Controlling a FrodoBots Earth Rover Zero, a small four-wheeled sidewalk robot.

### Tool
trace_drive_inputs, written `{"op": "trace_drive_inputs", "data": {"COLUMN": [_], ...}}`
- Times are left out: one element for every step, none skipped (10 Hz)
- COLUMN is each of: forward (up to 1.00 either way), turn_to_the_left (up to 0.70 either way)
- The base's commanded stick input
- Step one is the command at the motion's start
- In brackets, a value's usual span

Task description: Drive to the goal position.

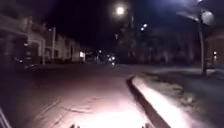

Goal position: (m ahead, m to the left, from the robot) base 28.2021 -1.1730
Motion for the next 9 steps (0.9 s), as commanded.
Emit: {"op": "trace_drive_inputs", "data": {"forward": [0.70,0.70,0.70,0.70,0.70,0.70,0.70,0.70,0.70], "turn_to_the_left": [0.00,0.00,0.00,0.00,0.00,0.00,0.00,0.00,0.00]}}
